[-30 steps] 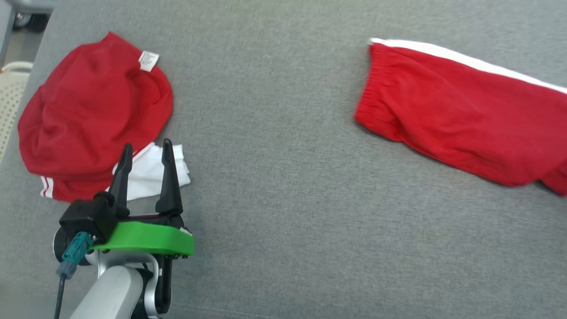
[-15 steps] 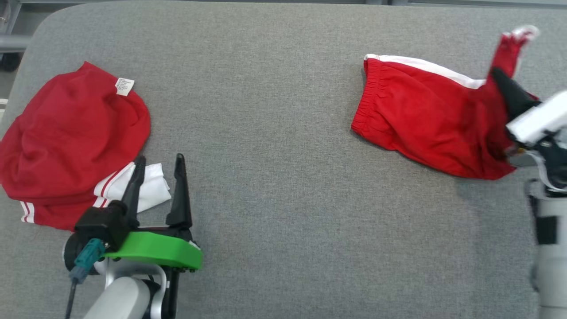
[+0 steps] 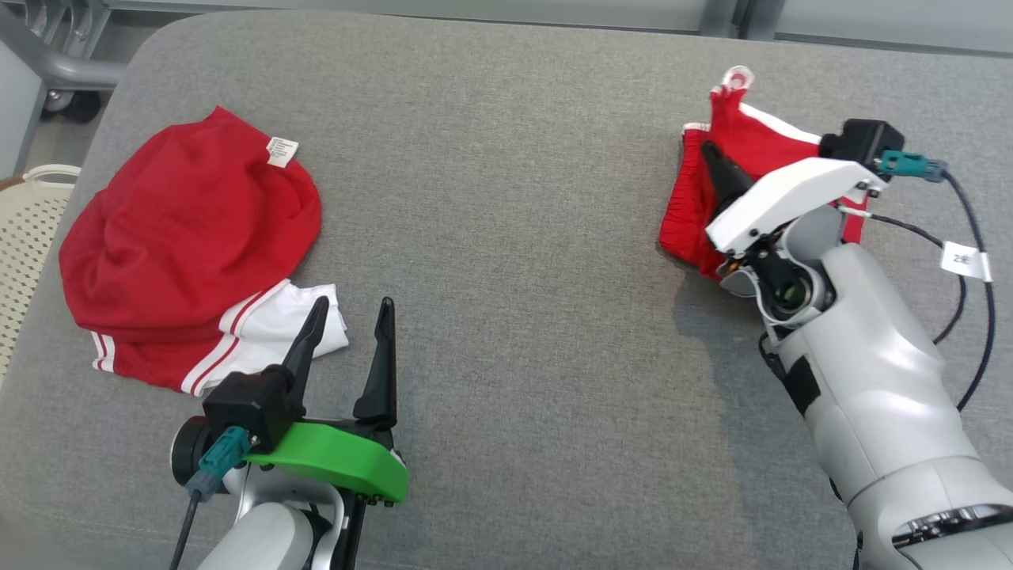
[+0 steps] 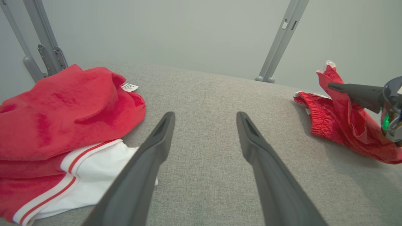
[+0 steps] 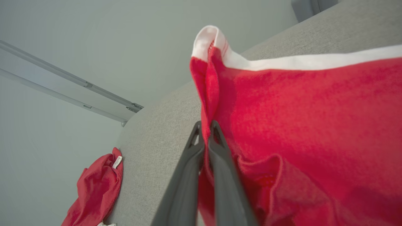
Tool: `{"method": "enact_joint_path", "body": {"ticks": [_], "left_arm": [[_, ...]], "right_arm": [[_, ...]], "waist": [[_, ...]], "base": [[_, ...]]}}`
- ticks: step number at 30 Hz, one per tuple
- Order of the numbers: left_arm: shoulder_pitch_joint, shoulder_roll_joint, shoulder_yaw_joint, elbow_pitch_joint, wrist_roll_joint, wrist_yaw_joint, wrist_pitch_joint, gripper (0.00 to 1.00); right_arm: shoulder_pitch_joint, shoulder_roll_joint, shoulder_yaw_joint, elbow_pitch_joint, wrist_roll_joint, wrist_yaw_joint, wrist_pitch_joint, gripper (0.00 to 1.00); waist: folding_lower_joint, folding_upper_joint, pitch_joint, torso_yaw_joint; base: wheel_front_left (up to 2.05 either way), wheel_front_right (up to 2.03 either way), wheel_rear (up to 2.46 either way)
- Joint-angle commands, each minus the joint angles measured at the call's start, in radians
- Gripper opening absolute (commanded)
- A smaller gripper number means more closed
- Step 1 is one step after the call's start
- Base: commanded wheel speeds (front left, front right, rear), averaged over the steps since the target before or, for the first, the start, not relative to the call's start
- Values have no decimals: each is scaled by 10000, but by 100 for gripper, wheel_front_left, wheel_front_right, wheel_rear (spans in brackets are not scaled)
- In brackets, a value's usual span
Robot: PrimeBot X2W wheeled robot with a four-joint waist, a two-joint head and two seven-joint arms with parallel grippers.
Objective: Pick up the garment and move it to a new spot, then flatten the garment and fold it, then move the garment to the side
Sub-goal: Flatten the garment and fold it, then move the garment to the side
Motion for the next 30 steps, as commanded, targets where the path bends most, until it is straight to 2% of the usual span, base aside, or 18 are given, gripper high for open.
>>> {"method": "enact_joint_path", "body": {"ticks": [1,2,3,4,9,15,17,21,25,28,30], "left_arm": [[-117,-24,-38,59,13,-50,7,100],[-120,-33,-46,81,-3,-66,13,100],[-135,-39,-56,96,-6,-65,13,100],[-147,-46,-59,110,-12,-64,11,100],[45,81,112,61,-85,87,-118,100],[338,218,331,-67,-165,271,-199,100],[473,267,417,-154,-186,341,-249,100],[594,302,467,-331,-212,396,-288,100],[471,268,430,-411,-186,383,-274,100],[324,218,378,-402,-186,299,-257,100],[226,171,355,-356,-179,275,-253,100]], "right_arm": [[-323,-63,536,596,330,7,-378,0],[-473,-64,823,893,408,7,-578,0],[-623,-55,1104,1133,456,7,-743,35],[-749,-50,1324,1353,540,7,-957,100],[-1155,-54,2334,1797,685,6,-1900,100],[-1002,-65,2875,1011,814,6,-2423,100],[-692,-465,2937,626,677,3,-2381,100],[-79,-1451,2632,170,530,4,-2062,100],[442,-2349,1963,318,245,6,-1864,100],[646,-2480,1495,469,362,6,-1607,100],[705,-2343,1253,504,559,6,-1353,100]], "waist": [[1,0,-61,92],[1,0,-75,107],[1,0,-87,117],[1,0,-97,117],[1,0,-149,-175],[1,0,-221,-678],[1,0,-224,-911],[1,0,-165,-1200],[1,0,92,-1252],[1,0,325,-1196],[1,0,452,-1107]], "base": [[0,0,0],[0,0,0],[0,0,0],[0,0,0],[0,0,0],[0,0,0],[0,0,0],[0,0,0],[0,0,0],[0,0,0],[0,0,0]]}}
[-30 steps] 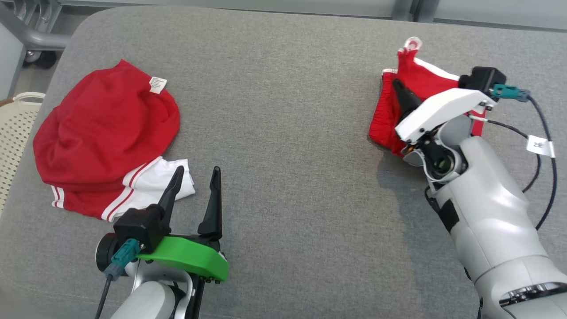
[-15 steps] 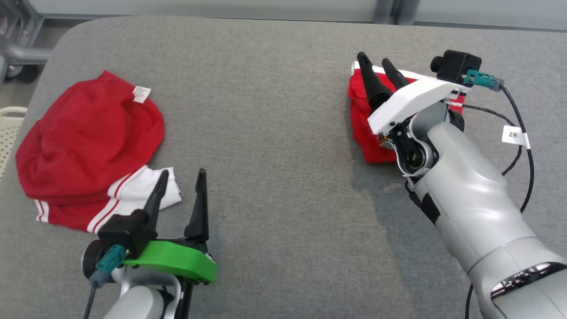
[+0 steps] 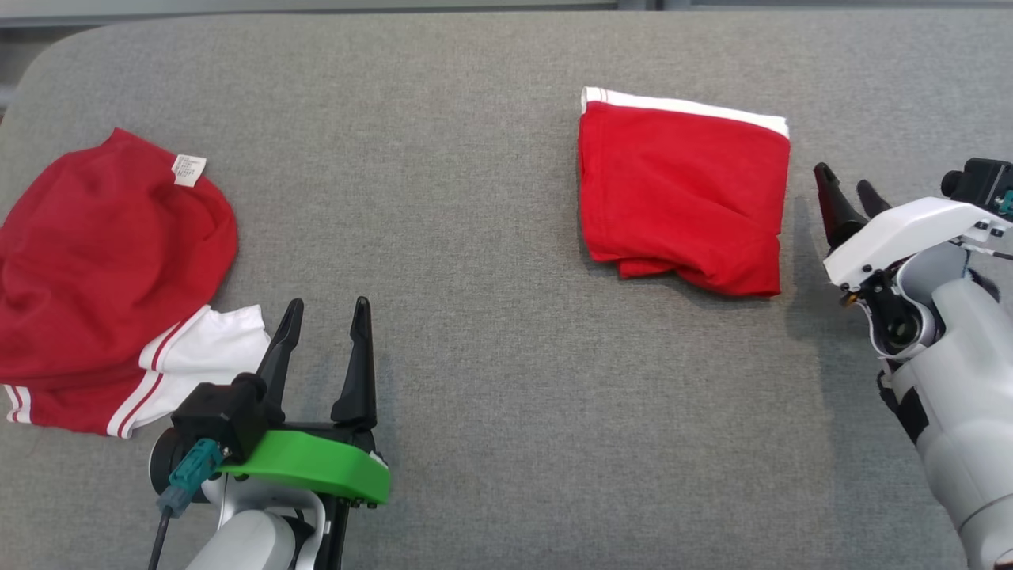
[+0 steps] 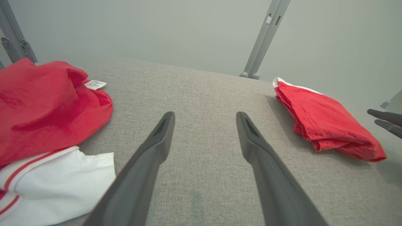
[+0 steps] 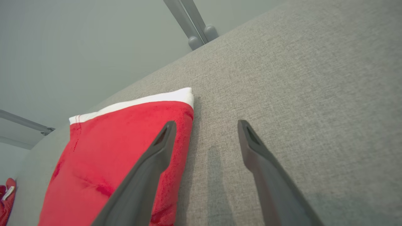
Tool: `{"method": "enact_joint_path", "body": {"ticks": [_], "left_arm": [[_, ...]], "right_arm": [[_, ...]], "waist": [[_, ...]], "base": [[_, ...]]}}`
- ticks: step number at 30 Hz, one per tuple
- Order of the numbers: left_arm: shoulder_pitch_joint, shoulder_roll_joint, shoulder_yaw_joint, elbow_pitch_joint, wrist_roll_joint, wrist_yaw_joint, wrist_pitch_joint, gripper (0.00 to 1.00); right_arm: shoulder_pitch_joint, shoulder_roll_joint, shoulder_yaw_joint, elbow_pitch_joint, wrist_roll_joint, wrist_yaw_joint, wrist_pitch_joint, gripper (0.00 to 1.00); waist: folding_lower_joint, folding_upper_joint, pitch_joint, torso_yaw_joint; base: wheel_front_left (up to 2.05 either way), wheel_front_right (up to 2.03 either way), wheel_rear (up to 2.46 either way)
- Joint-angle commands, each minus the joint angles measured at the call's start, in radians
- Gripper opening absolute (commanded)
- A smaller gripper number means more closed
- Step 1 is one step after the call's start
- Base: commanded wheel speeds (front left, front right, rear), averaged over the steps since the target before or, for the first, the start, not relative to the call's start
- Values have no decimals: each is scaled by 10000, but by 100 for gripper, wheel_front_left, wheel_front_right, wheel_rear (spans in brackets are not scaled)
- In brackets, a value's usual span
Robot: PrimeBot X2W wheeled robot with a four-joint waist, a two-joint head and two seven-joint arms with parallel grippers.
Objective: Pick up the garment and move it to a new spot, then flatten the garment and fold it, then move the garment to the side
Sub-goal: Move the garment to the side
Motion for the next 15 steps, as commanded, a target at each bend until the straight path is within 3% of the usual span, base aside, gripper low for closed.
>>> {"method": "enact_joint_path", "body": {"ticks": [1,8,13,14,15], "left_arm": [[-191,-36,15,47,33,-17,-4,100],[-319,-49,143,220,66,38,-133,100],[-213,-150,220,338,-40,-14,-217,100],[-187,-160,231,364,-57,-27,-224,100],[-161,-183,238,386,-84,-34,-246,100]], "right_arm": [[76,181,-146,-26,248,4,175,100],[267,363,-249,-33,496,4,1192,100],[462,560,60,138,545,2,2491,100],[484,529,74,47,601,2,2677,40],[474,454,59,-70,676,2,2847,0]], "waist": [[0,-1,219,165],[0,-1,243,623],[0,-1,118,860],[0,-1,99,886],[0,-1,87,905]], "base": [[0,0,0],[0,0,0],[0,0,0],[0,0,0],[0,0,0]]}}
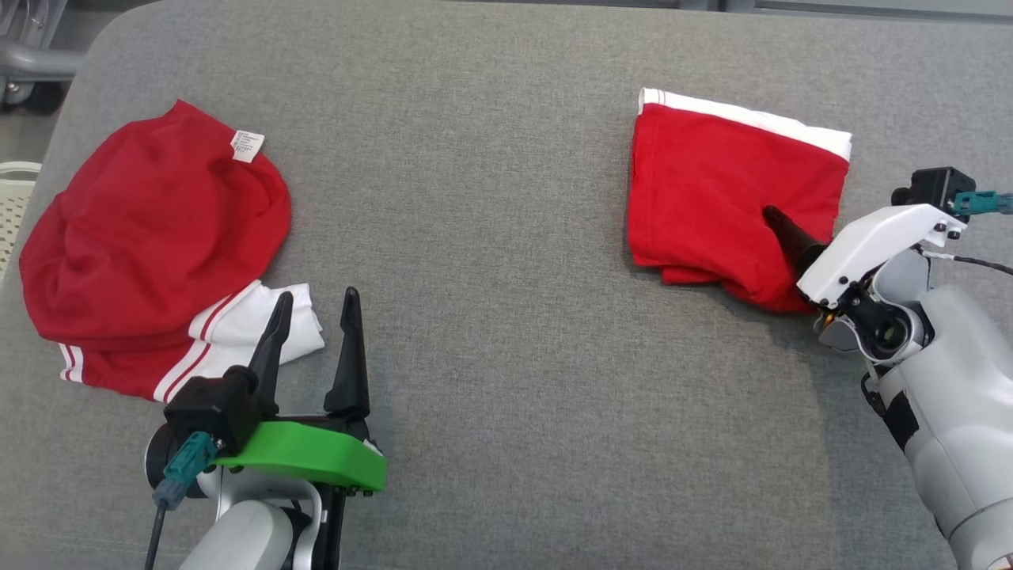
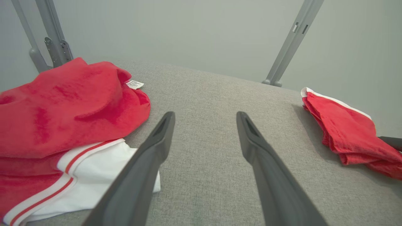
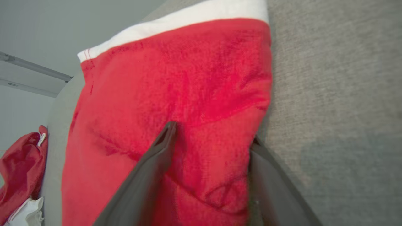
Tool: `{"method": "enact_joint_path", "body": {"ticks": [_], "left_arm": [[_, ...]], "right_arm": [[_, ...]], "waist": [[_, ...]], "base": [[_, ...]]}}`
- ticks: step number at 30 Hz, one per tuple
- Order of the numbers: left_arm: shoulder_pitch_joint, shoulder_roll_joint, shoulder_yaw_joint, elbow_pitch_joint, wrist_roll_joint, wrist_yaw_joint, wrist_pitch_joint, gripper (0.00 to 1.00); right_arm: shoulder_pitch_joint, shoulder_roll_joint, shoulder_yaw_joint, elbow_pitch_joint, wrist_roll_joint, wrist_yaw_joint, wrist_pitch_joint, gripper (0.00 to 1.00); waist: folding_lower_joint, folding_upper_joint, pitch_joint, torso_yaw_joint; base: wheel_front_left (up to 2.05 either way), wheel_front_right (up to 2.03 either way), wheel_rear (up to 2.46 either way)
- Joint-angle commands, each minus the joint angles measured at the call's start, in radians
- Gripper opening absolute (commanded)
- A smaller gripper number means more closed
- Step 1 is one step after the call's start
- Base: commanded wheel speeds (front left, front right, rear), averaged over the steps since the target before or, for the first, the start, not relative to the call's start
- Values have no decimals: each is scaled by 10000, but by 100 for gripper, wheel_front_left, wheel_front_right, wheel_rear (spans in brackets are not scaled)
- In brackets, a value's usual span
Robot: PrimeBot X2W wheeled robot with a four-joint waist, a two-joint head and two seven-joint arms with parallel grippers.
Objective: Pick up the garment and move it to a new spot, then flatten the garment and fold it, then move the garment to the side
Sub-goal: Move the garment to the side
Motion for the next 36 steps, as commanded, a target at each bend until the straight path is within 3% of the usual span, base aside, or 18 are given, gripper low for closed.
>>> {"method": "enact_joint_path", "body": {"ticks": [1,4,9,10,15,19,27,36], "left_arm": [[47,-8,45,49,-17,-29,-76,100],[-6,-75,50,71,-50,-103,-97,100],[-399,-151,124,142,-64,-266,-146,100],[-399,-151,124,142,-64,-266,-146,100],[-583,-313,107,441,-196,-477,-170,100],[-574,-279,215,670,-282,-527,-186,100],[-426,-107,480,595,-312,-555,-258,100],[-736,-72,388,691,-111,-643,-265,100]], "right_arm": [[259,46,78,-75,173,1,406,0],[39,-708,193,-558,0,2,1079,0],[-486,-2805,79,-942,-975,-6,2705,0],[-486,-2805,79,-942,-975,-6,2705,0],[-1051,-4691,-744,-411,-2563,-4,3828,0],[-980,-5629,-1336,-161,-3948,-4,4540,0],[-129,-6206,-3425,-415,-5642,-4,4976,0],[827,-5565,-5027,-1678,-7706,-6,4062,0]], "waist": [[-1,0,-48,65],[-1,0,24,111],[-1,0,488,448],[-1,0,488,448],[-1,0,751,765],[-1,0,768,983],[-1,0,1134,941],[-1,0,1429,639]], "base": [[0,0,0],[0,0,0],[0,0,0],[0,0,0],[0,0,0],[0,0,0],[0,0,0],[0,0,0]]}}
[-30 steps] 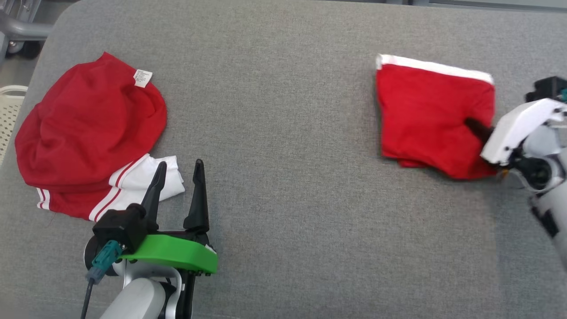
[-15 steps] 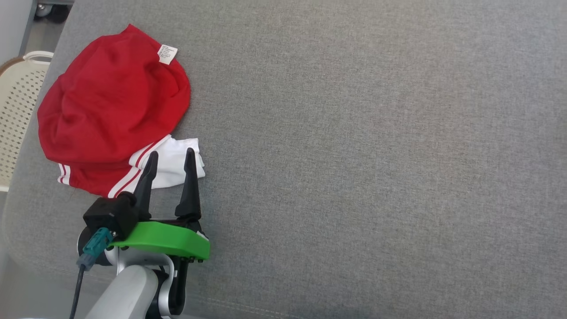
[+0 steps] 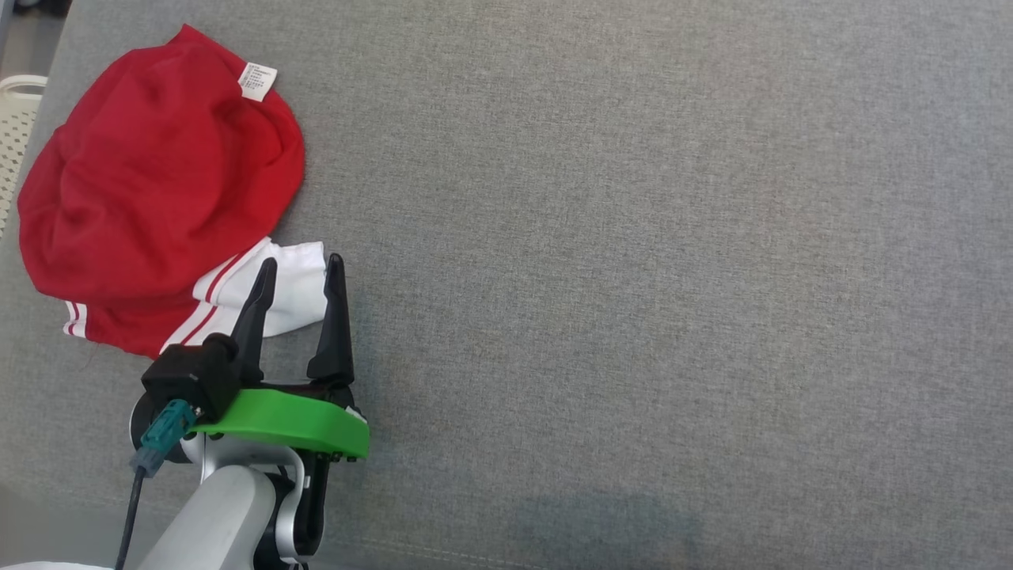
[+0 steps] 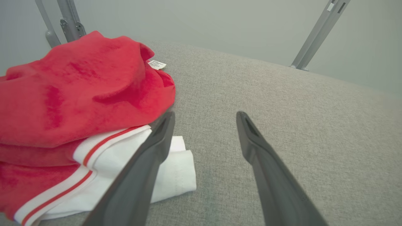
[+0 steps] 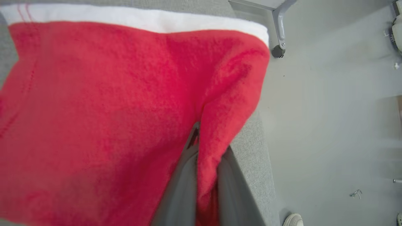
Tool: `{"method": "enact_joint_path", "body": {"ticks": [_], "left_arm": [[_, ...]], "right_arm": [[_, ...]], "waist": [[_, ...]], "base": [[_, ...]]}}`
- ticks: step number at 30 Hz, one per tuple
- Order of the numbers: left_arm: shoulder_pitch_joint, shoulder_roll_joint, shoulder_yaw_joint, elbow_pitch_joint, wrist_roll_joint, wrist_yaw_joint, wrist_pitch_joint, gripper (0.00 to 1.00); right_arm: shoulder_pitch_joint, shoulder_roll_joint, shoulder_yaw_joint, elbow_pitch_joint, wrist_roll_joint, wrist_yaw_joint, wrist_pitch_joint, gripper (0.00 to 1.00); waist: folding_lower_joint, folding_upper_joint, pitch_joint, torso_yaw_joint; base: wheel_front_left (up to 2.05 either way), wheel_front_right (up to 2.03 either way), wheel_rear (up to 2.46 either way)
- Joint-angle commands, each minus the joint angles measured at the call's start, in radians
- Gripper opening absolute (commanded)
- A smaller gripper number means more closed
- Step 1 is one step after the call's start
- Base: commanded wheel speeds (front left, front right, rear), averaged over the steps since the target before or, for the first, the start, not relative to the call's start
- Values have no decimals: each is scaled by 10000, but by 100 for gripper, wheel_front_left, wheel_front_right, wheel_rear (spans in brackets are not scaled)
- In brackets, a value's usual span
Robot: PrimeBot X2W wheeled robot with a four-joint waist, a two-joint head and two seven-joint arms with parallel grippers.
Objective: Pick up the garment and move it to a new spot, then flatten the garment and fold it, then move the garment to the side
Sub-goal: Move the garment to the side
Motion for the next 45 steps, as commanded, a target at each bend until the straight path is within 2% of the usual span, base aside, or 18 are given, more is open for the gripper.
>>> {"method": "enact_joint_path", "body": {"ticks": [1,4,5,6,7,14,18,22,28,32,36,41,45], "left_arm": [[-138,51,27,73,34,-22,-54,100],[-154,74,51,125,45,-53,-55,100],[-135,80,55,139,47,-59,-60,100],[-120,86,68,152,38,-52,-59,100],[-101,94,89,152,23,-41,-54,100],[93,103,207,127,-54,70,-71,100],[218,68,315,82,-59,115,-88,100],[431,65,470,62,23,75,-111,100],[868,-183,1107,119,637,-123,-118,100],[1291,-455,1689,313,1205,-354,-121,100],[1828,-744,2207,701,1714,-719,-121,100],[2470,-1068,2781,991,2031,-1447,-122,100],[2812,-1219,3139,1132,2401,-1817,-122,100]], "right_arm": [[139,141,-283,-281,-520,-13,-331,0],[194,434,-756,-572,-1282,-13,-581,0],[207,541,-1135,-799,-1922,-15,-765,28],[217,661,-1306,-879,-2236,-13,-847,89],[229,782,-1476,-975,-2539,-13,-944,100],[56,1471,-2370,-1523,-4003,-13,-1600,100],[-68,1827,-2507,-1831,-4119,-13,-2421,100],[-303,2429,-1772,-2166,-3516,-13,-3867,100],[223,3196,113,-3119,-2262,-13,-5974,100],[1129,3724,823,-4019,-1525,-13,-6961,100],[2596,4455,909,-4756,-1131,-13,-7623,100],[4604,5450,1128,-5410,-1176,-13,-8248,100],[5806,6143,1375,-5550,-1415,-13,-8608,100]], "waist": [[-1,-1,67,-81],[-1,-1,67,-99],[-1,-1,71,-89],[-1,-1,66,-84],[-1,-1,64,-86],[-1,-1,-16,-237],[-1,-1,-150,-403],[-1,-1,-561,-687],[-1,-1,-1535,-1043],[-1,-1,-2199,-1181],[-1,-1,-2890,-1259],[-1,-1,-3535,-1519],[-1,-1,-3807,-1742]], "base": [[0,0,0],[0,0,0],[0,0,0],[0,0,0],[0,0,0],[0,0,0],[0,0,0],[0,0,0],[0,0,0],[0,0,0],[0,0,0],[0,0,0],[0,0,0]]}}
